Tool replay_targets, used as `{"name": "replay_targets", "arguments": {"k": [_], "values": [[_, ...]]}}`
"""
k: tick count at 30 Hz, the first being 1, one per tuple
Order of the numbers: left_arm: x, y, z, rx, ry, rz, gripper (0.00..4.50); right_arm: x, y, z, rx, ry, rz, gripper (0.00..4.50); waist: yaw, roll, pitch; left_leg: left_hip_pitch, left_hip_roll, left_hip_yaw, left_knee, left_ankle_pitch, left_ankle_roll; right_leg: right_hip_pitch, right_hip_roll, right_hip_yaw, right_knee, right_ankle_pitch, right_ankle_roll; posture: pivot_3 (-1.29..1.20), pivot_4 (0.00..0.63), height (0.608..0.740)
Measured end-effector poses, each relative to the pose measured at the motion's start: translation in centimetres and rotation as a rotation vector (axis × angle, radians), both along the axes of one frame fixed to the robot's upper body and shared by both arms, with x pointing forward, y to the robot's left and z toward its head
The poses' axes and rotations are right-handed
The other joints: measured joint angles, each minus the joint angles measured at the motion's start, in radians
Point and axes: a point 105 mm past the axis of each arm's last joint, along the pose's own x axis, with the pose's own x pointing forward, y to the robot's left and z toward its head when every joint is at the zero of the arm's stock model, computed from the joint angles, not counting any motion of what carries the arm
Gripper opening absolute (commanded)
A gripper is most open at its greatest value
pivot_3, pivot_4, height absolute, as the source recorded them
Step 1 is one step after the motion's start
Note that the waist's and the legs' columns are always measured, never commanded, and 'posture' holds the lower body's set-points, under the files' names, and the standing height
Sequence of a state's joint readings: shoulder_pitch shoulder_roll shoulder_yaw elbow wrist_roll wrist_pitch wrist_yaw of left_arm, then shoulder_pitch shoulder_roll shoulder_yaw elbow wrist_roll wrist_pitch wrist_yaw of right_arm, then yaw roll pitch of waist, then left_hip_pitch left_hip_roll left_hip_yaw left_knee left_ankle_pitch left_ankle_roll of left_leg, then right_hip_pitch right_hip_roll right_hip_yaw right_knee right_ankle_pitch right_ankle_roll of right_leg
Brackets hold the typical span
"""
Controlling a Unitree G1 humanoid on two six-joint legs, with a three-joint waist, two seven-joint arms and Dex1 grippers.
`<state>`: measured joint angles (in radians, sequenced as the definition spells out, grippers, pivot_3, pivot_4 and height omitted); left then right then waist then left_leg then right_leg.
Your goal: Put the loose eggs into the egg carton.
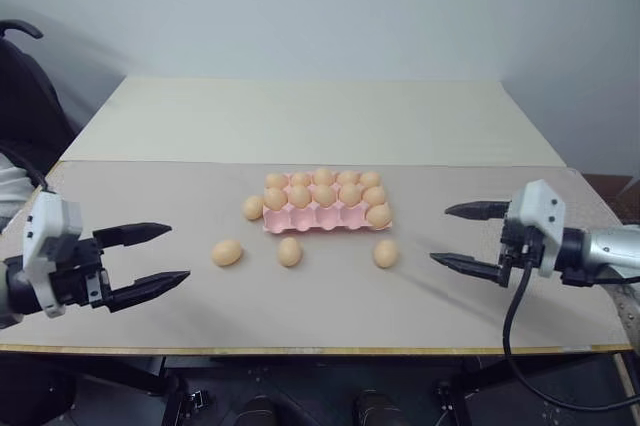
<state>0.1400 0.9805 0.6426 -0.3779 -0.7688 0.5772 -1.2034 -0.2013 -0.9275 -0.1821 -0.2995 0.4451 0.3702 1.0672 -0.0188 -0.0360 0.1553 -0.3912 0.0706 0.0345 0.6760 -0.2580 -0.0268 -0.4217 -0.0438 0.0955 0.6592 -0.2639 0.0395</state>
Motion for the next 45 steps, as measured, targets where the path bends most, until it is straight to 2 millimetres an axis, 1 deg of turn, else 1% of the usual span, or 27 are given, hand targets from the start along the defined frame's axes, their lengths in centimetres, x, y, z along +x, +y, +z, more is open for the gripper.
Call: {"name": "replay_targets", "arguments": {"k": [4,7,14,16,19,21,22,23,26,29,33,36,38,40,42,44,45], "values": [[0.1,-0.3,-0.2,0.0,0.004,-0.016,4.48,0.9,0.6,-2.1,-0.067,0.011,-0.013,4.5,-0.001,0.0,0.0,0.001,0.0,0.0,0.0,0.0,0.0,0.0,0.0,0.0,0.0,0.0,0.0,0.0,0.15,0.74],[0.6,-0.6,-0.2,-0.007,0.003,-0.03,4.48,2.2,1.9,-3.8,-0.074,0.022,-0.019,4.5,-0.002,0.0,0.0,0.001,0.0,0.0,0.0,0.0,0.0,0.0,0.0,0.0,0.001,0.0,0.0,0.0,0.15,0.74],[1.0,-0.7,-0.3,-0.007,0.006,-0.042,4.48,4.1,4.2,-5.9,-0.09,0.02,-0.017,4.5,-0.002,0.0,0.0,-0.001,0.0,0.0,0.0,0.0,0.0,-0.001,0.0,0.0,0.0,0.0,0.0,0.0,0.15,0.74],[1.0,-0.9,-0.3,-0.007,0.003,-0.054,4.48,4.7,4.4,-6.7,-0.108,0.025,-0.028,4.5,-0.001,0.0,0.0,-0.001,0.0,0.0,0.0,0.0,0.0,-0.001,0.0,0.0,0.001,0.0,0.0,0.0,0.15,0.74],[1.0,-0.9,-0.2,-0.005,-0.006,-0.061,4.5,5.4,4.5,-7.9,-0.125,0.045,-0.049,3.94,0.0,0.0,0.0,0.0,0.0,0.0,0.0,0.0,0.0,-0.001,0.0,0.0,0.001,0.0,0.0,0.0,0.15,0.74],[1.1,-1.0,-0.2,-0.005,-0.008,-0.066,4.5,5.7,4.8,-8.2,-0.116,0.05,-0.052,3.31,0.0,0.0,0.0,0.0,0.0,0.0,0.0,0.0,0.0,-0.001,0.0,0.0,0.001,0.0,0.0,0.0,0.15,0.74],[1.1,-1.0,-0.2,-0.005,-0.009,-0.067,4.5,5.7,4.9,-8.2,-0.115,0.048,-0.05,2.89,0.0,0.0,0.0,0.0,0.0,0.0,0.0,0.0,0.0,-0.001,0.0,0.0,0.001,0.0,0.0,0.0,0.15,0.74],[1.1,-1.0,-0.2,-0.005,-0.008,-0.068,4.5,5.7,5.0,-8.2,-0.112,0.045,-0.047,2.6,0.0,0.0,0.0,0.0,0.0,0.0,0.0,0.0,0.0,-0.001,0.0,0.0,0.001,0.0,0.0,0.0,0.15,0.74],[1.1,-1.0,-0.2,-0.005,-0.007,-0.068,4.5,5.7,5.5,-8.2,-0.097,0.046,-0.038,2.22,0.0,0.0,0.0,0.0,0.0,0.0,0.0,0.0,0.0,-0.001,0.0,0.0,0.001,0.0,0.0,0.0,0.15,0.74],[1.1,-0.9,-0.2,-0.003,-0.004,-0.068,4.5,5.3,5.7,-7.6,-0.071,0.032,-0.022,2.17,0.0,0.0,0.0,0.0,0.0,0.0,0.0,0.0,0.0,-0.001,0.0,0.0,0.001,0.0,0.0,0.0,0.15,0.74],[1.0,-0.9,-0.2,0.003,-0.002,-0.068,4.5,4.5,7.1,-4.8,-0.009,-0.033,0.048,2.17,-0.002,0.0,0.0,0.0,0.0,0.0,0.0,0.0,0.0,-0.001,0.0,0.0,0.001,0.0,0.0,0.0,0.15,0.74],[1.0,-0.8,-0.2,0.002,0.001,-0.064,4.5,5.5,8.8,-2.0,0.04,-0.104,0.072,2.17,-0.012,0.0,0.0,0.001,0.0,0.0,0.0,0.0,0.0,0.0,0.0,0.0,0.003,0.0,0.0,0.0,0.15,0.74],[1.1,-0.7,-0.2,0.002,0.001,-0.062,4.5,6.6,10.1,-0.4,0.066,-0.156,0.067,2.17,-0.018,0.0,0.0,0.001,0.0,0.0,0.0,0.0,0.0,0.0,0.0,0.0,0.003,0.0,-0.001,0.0,0.15,0.74],[1.1,-0.7,-0.3,0.004,0.0,-0.059,4.5,8.2,10.9,-0.4,0.058,-0.164,0.03,2.17,-0.024,0.0,0.0,0.001,0.0,0.0,0.0,0.0,0.0,0.0,0.0,0.0,0.002,0.0,-0.001,0.0,0.15,0.74],[1.1,-0.7,-0.4,0.003,0.001,-0.056,4.5,9.3,11.0,-1.5,0.036,-0.139,-0.01,2.17,-0.022,0.0,0.0,-0.001,0.0,0.0,0.0,0.0,0.0,-0.001,0.0,0.0,0.001,0.0,-0.001,0.0,0.15,0.74],[1.0,-0.8,-0.7,0.0,0.006,-0.049,4.5,9.7,11.1,-2.7,0.014,-0.108,-0.024,2.17,-0.02,0.0,0.0,-0.003,0.0,0.0,0.0,0.0,0.0,-0.003,0.0,0.0,0.0,0.0,-0.001,0.0,0.15,0.74],[0.9,-0.8,-0.8,0.0,0.01,-0.047,4.5,9.8,11.0,-3.0,0.008,-0.101,-0.029,2.17,-0.02,0.0,0.0,-0.004,0.0,0.0,0.0,0.0,0.0,-0.003,0.0,0.0,0.0,0.0,-0.001,0.0,0.15,0.74]]}}
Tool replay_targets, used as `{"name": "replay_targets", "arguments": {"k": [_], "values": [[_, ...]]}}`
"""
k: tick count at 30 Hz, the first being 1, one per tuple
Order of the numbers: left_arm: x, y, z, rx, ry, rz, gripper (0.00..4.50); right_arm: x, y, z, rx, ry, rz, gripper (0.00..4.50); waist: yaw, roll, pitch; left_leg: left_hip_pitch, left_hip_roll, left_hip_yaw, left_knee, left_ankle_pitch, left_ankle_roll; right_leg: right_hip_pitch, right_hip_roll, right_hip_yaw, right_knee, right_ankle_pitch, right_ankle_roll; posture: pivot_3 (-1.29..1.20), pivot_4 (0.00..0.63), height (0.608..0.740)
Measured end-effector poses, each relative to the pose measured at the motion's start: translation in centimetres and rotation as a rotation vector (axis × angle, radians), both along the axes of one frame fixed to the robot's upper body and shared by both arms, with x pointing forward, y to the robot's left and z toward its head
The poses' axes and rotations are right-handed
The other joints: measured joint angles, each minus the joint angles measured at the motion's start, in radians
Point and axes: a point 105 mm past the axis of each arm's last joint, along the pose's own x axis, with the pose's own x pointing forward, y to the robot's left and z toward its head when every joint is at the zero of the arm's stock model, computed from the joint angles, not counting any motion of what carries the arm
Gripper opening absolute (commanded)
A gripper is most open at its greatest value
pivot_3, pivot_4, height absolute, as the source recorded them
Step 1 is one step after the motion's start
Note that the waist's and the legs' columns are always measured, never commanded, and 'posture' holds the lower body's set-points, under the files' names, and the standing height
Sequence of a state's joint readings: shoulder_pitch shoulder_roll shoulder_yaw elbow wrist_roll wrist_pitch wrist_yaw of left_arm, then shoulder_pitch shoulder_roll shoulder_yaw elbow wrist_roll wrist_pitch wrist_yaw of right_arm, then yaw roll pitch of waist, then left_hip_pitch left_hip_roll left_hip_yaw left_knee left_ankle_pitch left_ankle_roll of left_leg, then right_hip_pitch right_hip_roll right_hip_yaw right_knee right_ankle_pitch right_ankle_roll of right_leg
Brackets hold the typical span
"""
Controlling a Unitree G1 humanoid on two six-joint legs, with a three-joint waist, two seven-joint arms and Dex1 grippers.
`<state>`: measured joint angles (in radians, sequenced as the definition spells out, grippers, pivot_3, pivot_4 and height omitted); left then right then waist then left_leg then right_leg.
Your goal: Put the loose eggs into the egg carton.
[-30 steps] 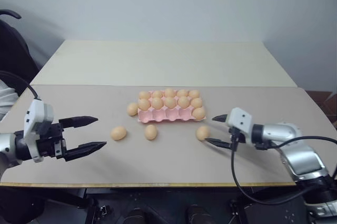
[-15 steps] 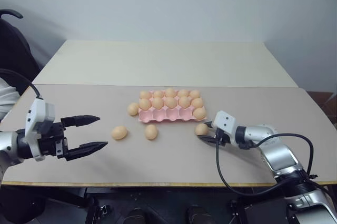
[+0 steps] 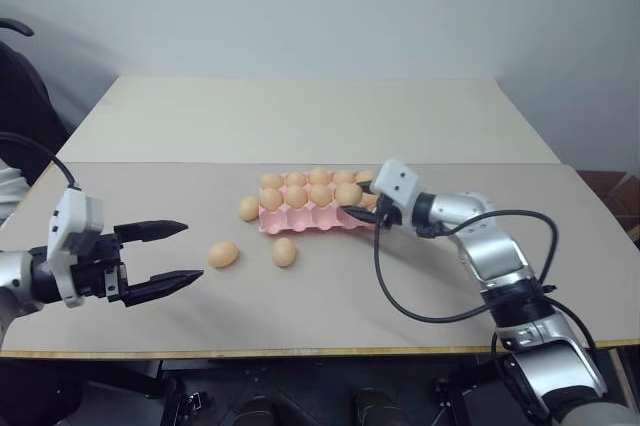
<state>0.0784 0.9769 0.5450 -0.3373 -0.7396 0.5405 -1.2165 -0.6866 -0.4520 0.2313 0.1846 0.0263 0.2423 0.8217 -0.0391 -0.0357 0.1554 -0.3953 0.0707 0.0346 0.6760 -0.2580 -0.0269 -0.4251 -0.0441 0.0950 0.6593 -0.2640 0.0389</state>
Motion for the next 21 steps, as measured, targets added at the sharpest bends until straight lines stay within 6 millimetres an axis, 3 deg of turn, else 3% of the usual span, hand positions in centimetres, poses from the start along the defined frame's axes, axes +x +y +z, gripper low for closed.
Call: {"name": "replay_targets", "arguments": {"k": [2,9,10,15,21], "values": [[-0.1,0.1,-0.2,0.002,0.006,0.011,4.5,0.1,-0.2,-0.2,-0.011,0.002,-0.005,2.17,-0.002,0.0,0.0,0.0,0.0,0.0,0.0,0.0,0.0,0.0,0.0,0.0,0.0,0.0,0.0,0.0,0.15,0.74],[-0.1,0.2,-0.2,0.008,-0.002,0.018,4.5,0.1,-0.2,-0.4,-0.027,0.003,0.004,4.35,-0.006,0.0,0.0,0.002,0.0,0.0,0.0,0.0,0.0,0.0,0.0,0.0,0.003,0.0,0.0,0.0,0.15,0.74],[-0.1,0.2,-0.2,0.008,-0.003,0.018,4.5,0.1,-0.2,-0.4,-0.026,0.003,0.004,4.47,-0.006,0.0,0.0,0.003,0.0,0.0,0.0,0.0,0.0,0.001,0.0,0.0,0.003,0.0,0.0,0.0,0.15,0.74],[0.0,0.2,-0.1,0.009,-0.008,0.018,4.5,-0.4,-0.4,0.6,-0.002,-0.025,0.018,4.47,-0.005,0.0,0.0,0.002,0.0,0.0,0.0,0.0,0.0,0.0,0.0,0.0,0.003,0.0,0.0,0.0,0.15,0.74],[0.9,0.7,0.4,0.008,-0.045,0.068,4.5,-3.2,-3.9,2.3,0.055,-0.009,0.04,4.47,0.009,0.0,0.0,0.001,0.0,-0.001,0.0,0.0,0.0,0.001,0.0,-0.001,0.001,0.0,0.0,0.0,0.15,0.74]]}}
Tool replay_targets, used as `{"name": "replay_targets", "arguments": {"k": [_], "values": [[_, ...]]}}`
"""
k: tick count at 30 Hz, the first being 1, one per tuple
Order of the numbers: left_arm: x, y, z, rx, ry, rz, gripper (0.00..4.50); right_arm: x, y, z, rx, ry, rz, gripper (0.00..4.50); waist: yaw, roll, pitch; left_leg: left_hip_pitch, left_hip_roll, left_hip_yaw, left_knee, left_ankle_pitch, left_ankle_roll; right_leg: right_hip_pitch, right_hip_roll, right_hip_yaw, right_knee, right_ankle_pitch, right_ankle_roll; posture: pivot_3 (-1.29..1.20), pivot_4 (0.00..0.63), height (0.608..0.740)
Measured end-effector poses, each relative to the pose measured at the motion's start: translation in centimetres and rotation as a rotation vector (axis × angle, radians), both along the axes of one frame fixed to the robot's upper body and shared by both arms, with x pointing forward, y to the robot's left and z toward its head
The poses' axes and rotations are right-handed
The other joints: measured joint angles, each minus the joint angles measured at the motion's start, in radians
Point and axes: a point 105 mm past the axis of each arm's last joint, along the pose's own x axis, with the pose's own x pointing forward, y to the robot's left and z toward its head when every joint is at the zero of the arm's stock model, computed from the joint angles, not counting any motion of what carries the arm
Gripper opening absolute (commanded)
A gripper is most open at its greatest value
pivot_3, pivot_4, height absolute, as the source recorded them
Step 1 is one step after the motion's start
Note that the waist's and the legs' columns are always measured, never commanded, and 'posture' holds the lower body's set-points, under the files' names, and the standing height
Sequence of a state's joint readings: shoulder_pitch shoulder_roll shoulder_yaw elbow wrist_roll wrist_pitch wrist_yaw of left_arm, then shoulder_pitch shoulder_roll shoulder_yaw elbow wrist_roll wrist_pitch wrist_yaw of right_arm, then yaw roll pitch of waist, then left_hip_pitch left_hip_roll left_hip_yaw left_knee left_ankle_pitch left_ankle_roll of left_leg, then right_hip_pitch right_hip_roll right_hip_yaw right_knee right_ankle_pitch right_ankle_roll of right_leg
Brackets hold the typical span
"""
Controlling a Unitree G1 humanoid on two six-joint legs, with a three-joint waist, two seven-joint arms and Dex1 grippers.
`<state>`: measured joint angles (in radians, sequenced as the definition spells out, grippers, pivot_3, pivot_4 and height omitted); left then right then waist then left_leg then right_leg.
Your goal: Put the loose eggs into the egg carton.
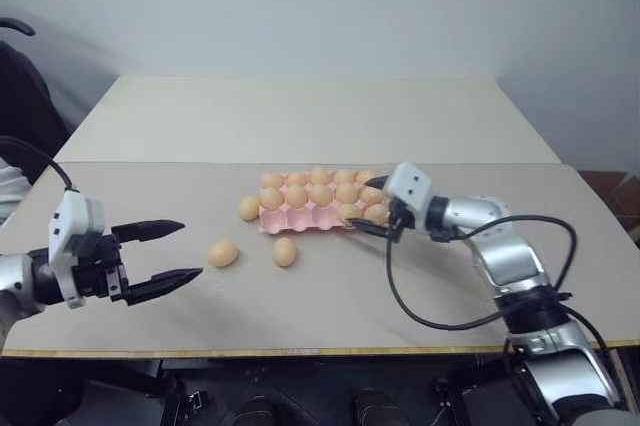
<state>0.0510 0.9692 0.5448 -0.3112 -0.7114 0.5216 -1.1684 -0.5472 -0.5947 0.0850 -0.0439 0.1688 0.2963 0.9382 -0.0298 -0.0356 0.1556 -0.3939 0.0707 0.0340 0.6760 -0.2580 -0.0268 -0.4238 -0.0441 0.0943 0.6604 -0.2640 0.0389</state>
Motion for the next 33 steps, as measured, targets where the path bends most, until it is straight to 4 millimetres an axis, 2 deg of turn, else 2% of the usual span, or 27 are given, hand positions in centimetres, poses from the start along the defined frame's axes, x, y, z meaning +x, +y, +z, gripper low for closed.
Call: {"name": "replay_targets", "arguments": {"k": [4,11,14,33], "values": [[0.0,1.0,-0.7,-0.011,0.036,0.025,4.5,-2.6,-4.4,0.8,0.02,0.067,-0.015,4.47,0.006,0.0,0.0,0.0,0.0,0.0,0.0,0.0,0.0,0.0,0.0,0.0,-0.001,0.0,0.0,0.0,0.15,0.74],[-0.2,2.4,-0.6,-0.024,0.039,0.06,4.5,-7.4,-9.5,1.8,-0.058,0.156,0.021,4.47,0.001,0.0,0.0,0.004,0.0,0.0,0.0,0.0,0.0,0.003,0.0,0.001,-0.001,0.0,0.0,0.0,0.15,0.74],[-0.2,2.8,-0.8,-0.025,0.051,0.064,4.5,-7.9,-9.7,1.9,-0.06,0.161,0.033,4.47,-0.01,0.0,0.0,0.005,0.0,0.0,0.0,0.0,0.0,0.004,0.0,0.001,0.0,0.0,0.0,0.0,0.15,0.74],[0.4,2.7,-0.5,-0.018,0.041,0.051,4.5,-8.0,-8.6,2.0,-0.051,0.135,0.051,4.47,-0.012,0.0,0.0,0.003,0.0,0.0,0.0,0.0,0.0,0.002,0.0,0.001,-0.001,0.0,0.0,0.0,0.15,0.74]]}}
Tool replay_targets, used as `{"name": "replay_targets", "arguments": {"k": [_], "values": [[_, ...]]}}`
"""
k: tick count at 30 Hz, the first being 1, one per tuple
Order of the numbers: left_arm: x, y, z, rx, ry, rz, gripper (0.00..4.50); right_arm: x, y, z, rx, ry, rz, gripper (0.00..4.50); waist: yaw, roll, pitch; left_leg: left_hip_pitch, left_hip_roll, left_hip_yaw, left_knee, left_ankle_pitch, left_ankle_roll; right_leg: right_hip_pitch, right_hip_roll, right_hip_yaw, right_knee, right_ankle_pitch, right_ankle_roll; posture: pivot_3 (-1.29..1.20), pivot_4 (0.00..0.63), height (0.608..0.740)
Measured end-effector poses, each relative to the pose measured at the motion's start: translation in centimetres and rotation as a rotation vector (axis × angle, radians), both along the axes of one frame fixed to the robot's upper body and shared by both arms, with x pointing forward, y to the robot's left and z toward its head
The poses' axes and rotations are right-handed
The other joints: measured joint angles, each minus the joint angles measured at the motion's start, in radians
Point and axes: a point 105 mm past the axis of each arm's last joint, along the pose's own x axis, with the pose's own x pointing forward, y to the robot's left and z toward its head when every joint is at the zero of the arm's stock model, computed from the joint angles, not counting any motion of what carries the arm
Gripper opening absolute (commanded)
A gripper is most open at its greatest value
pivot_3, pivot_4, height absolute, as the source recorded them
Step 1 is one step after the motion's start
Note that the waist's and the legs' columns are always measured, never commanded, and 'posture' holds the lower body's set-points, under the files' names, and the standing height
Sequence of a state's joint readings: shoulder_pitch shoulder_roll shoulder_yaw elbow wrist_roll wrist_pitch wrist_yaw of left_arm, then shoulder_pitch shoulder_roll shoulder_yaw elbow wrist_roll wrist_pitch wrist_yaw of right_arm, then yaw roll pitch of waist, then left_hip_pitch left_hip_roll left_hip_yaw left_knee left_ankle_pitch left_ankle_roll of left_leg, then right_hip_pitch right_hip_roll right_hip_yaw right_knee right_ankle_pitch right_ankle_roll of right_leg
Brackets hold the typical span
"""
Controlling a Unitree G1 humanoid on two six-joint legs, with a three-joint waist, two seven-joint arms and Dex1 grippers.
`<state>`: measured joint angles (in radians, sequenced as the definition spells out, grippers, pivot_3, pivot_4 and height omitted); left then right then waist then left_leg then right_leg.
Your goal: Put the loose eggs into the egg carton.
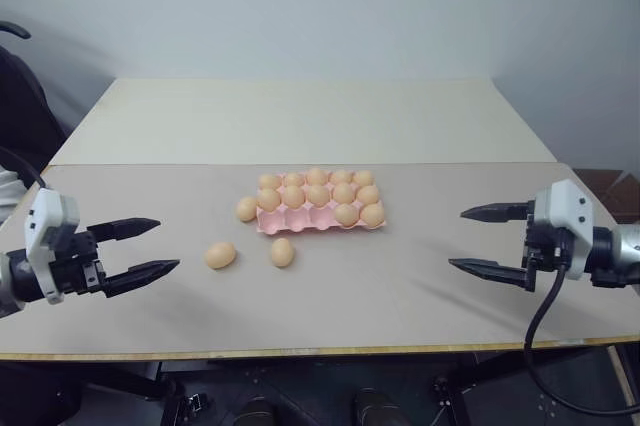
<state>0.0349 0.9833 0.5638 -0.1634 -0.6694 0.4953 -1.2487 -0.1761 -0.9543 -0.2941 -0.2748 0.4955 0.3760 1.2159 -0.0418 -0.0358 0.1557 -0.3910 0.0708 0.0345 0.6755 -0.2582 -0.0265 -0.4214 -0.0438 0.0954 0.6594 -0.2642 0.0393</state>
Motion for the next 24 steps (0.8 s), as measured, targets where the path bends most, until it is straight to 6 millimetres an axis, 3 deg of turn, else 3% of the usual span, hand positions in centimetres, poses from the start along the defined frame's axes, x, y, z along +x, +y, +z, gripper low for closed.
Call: {"name": "replay_targets", "arguments": {"k": [5,9,14,24], "values": [[0.6,-1.9,-0.3,0.01,-0.007,-0.068,4.5,0.0,0.1,0.0,0.003,-0.001,0.004,4.47,0.004,0.0,0.0,0.0,0.0,0.0,0.0,0.0,0.0,0.001,0.0,0.0,0.0,0.0,0.0,0.0,0.15,0.74],[2.4,-6.6,-1.8,-0.009,-0.02,-0.167,4.5,0.2,0.6,0.1,0.012,-0.014,0.015,4.47,0.021,0.0,0.0,0.0,0.0,0.0,0.001,0.0,0.0,0.001,0.0,0.0,0.0,0.0,0.0,0.0,0.15,0.74],[5.1,-10.9,-3.9,0.076,-0.034,-0.175,4.5,0.5,1.0,0.2,0.016,-0.022,0.021,4.47,0.028,0.0,0.0,-0.001,-0.001,0.0,0.001,0.0,0.0,0.001,0.0,0.0,0.0,0.0,0.0,0.0,0.15,0.74],[7.4,-14.1,-6.1,0.145,-0.024,-0.164,4.5,0.1,1.5,0.0,0.021,-0.039,0.016,4.47,0.029,0.0,0.0,0.0,-0.001,-0.001,0.002,0.0,0.0,0.002,0.0,0.0,0.0,0.0,0.001,0.0,0.15,0.74]]}}
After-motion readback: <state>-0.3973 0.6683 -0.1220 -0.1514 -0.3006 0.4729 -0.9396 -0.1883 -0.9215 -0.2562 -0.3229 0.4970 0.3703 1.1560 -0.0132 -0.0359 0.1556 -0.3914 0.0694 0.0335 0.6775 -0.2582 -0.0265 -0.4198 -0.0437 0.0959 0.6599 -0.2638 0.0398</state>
